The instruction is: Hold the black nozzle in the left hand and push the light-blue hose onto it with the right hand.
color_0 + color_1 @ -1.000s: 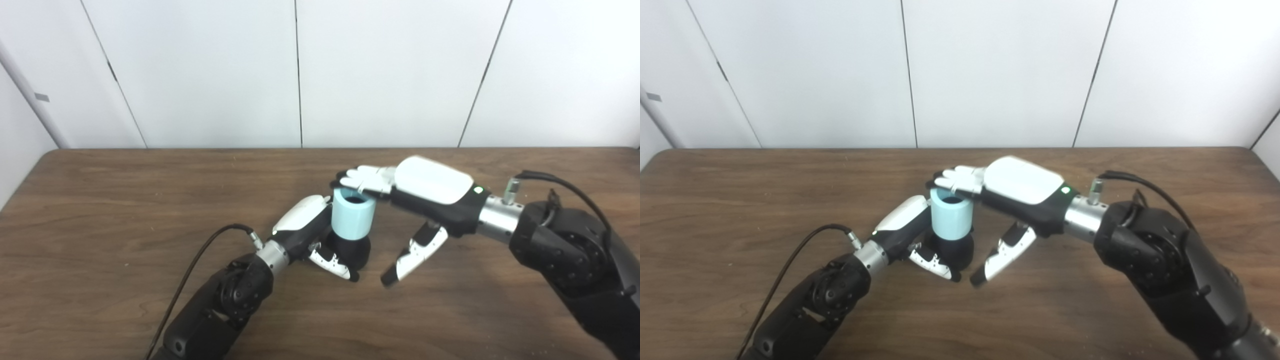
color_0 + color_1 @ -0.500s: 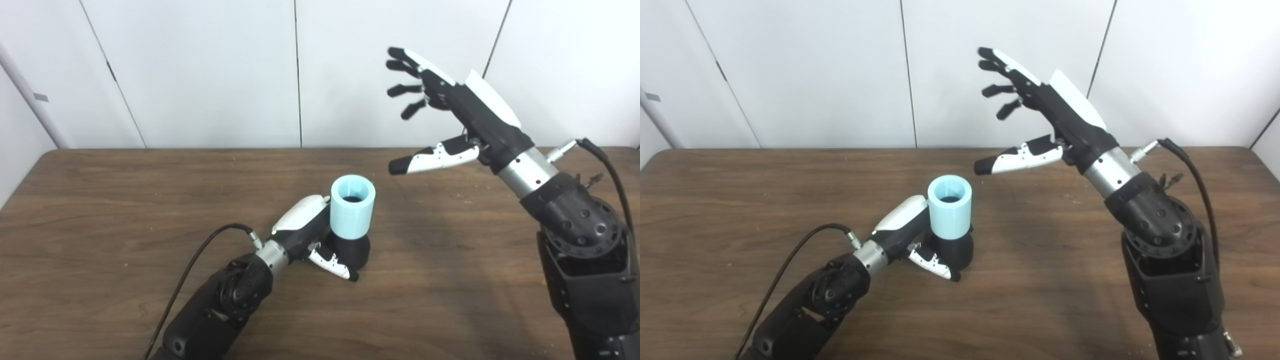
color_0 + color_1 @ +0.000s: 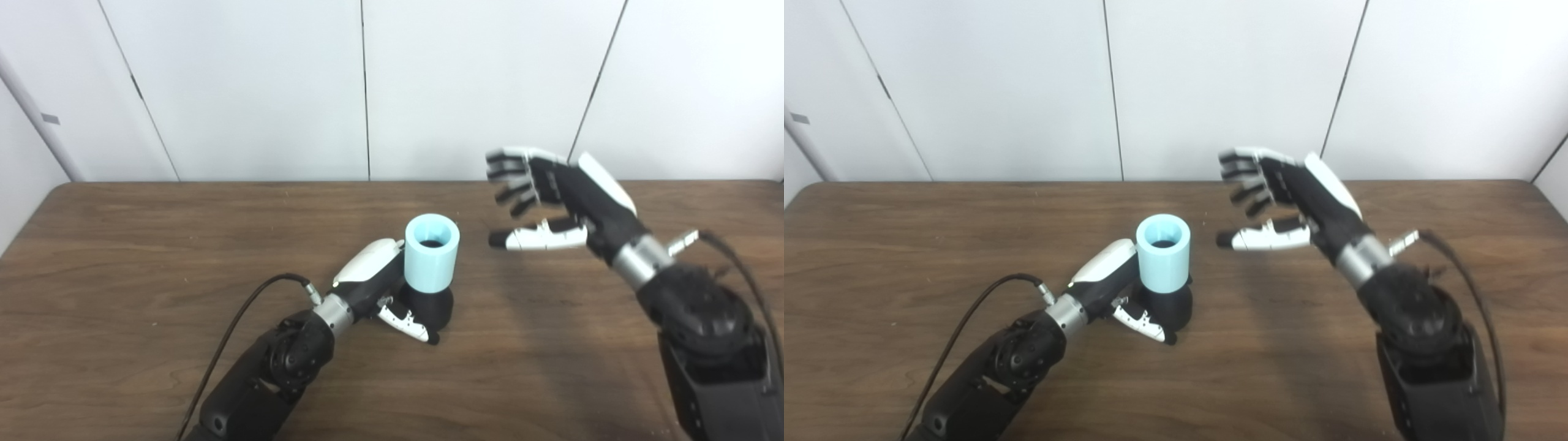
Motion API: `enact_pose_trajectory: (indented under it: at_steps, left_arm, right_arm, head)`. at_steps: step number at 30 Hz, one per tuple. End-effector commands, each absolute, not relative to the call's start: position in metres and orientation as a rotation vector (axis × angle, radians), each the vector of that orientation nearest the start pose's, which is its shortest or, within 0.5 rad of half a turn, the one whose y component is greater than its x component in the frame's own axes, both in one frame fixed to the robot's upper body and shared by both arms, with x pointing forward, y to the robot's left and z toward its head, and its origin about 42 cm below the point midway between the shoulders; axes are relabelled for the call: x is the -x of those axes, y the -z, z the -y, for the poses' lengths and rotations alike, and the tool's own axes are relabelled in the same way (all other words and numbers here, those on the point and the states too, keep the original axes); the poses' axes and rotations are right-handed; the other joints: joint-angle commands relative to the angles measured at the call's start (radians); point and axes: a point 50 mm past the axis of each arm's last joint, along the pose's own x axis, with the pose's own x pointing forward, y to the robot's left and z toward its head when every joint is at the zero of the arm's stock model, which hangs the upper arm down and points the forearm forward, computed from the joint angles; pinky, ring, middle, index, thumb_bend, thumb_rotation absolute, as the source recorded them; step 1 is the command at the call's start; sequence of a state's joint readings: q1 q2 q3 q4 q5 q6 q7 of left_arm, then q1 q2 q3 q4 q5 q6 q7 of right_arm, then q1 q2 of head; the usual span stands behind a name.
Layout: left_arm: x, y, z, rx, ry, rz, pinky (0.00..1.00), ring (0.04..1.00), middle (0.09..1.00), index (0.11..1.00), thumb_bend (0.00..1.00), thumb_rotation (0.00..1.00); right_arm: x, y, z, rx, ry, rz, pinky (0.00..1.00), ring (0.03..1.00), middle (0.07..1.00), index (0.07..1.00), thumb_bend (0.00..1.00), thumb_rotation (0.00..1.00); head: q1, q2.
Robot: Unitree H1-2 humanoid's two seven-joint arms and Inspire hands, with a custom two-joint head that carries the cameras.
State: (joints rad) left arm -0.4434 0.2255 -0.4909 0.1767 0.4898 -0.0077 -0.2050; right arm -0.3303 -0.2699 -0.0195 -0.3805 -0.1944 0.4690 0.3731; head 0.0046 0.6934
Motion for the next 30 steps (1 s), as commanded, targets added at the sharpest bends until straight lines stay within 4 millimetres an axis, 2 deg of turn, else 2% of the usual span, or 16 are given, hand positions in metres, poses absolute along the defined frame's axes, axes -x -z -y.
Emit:
enact_pose_trajectory:
  at_steps: [1,5,9,14,16,17,18,19,21,25,30]
  left_arm:
    - [-0.372,-0.117,-0.141,-0.949,0.732,0.052,1.00,0.629,0.467,0.498,0.53,0.00]
    - [-0.372,-0.117,-0.141,-0.949,0.727,0.054,1.00,0.629,0.467,0.498,0.53,0.00]
    - [-0.372,-0.117,-0.141,-0.949,0.721,0.056,1.00,0.629,0.466,0.499,0.53,0.00]
    - [-0.371,-0.117,-0.140,-0.945,0.720,0.059,1.00,0.628,0.461,0.505,0.52,0.00]
    - [-0.371,-0.118,-0.140,-0.941,0.721,0.059,1.00,0.639,0.485,0.499,0.52,0.00]
    - [-0.371,-0.118,-0.141,-0.940,0.722,0.056,1.00,0.666,0.543,0.551,0.59,0.02]
    - [-0.372,-0.118,-0.141,-0.940,0.722,0.053,1.00,0.727,0.686,0.696,0.77,0.09]
    - [-0.372,-0.118,-0.142,-0.937,0.724,0.048,1.00,0.733,0.700,0.710,0.79,0.10]
    - [-0.372,-0.118,-0.143,-0.934,0.726,0.034,1.00,0.829,0.818,0.824,0.88,0.14]
    - [-0.373,-0.120,-0.143,-0.939,0.731,0.006,1.00,0.971,0.969,0.952,0.97,0.20]
    - [-0.374,-0.122,-0.141,-0.959,0.732,-0.011,1.00,1.000,1.000,0.988,1.00,0.23]
  right_arm:
    - [-0.344,-0.290,0.246,0.445,-0.224,0.245,0.56,0.649,0.755,0.772,0.60,0.10]
    - [-0.338,-0.276,0.248,0.351,-0.185,0.215,0.58,0.654,0.770,0.782,0.62,0.09]
    - [-0.331,-0.258,0.246,0.251,-0.110,0.178,0.57,0.700,0.800,0.811,0.64,0.12]
    - [-0.328,-0.241,0.248,0.199,-0.028,0.127,0.57,0.694,0.806,0.812,0.65,0.14]
    - [-0.328,-0.235,0.249,0.188,-0.010,0.108,0.57,0.693,0.808,0.810,0.65,0.14]
    - [-0.327,-0.232,0.250,0.177,-0.002,0.099,0.57,0.694,0.808,0.809,0.65,0.14]
    - [-0.326,-0.230,0.250,0.171,0.003,0.094,0.57,0.695,0.810,0.809,0.66,0.14]
    - [-0.325,-0.229,0.249,0.164,0.007,0.091,0.57,0.695,0.810,0.809,0.66,0.14]
    - [-0.324,-0.228,0.248,0.155,0.010,0.089,0.57,0.695,0.811,0.809,0.67,0.14]
    - [-0.322,-0.229,0.247,0.144,0.005,0.096,0.56,0.680,0.811,0.811,0.68,0.14]
    - [-0.322,-0.231,0.249,0.152,-0.006,0.102,0.55,0.673,0.810,0.811,0.69,0.13]
  head:
    - [-0.002,0.002]
    - [0.000,0.000]
    - [-0.003,0.000]
    - [0.004,0.000]
    - [0.005,0.000]
    - [0.001,0.002]
    - [0.001,0.002]
    - [-0.001,0.002]
    - [-0.001,0.002]
    - [-0.002,0.003]
    - [-0.003,0.002]
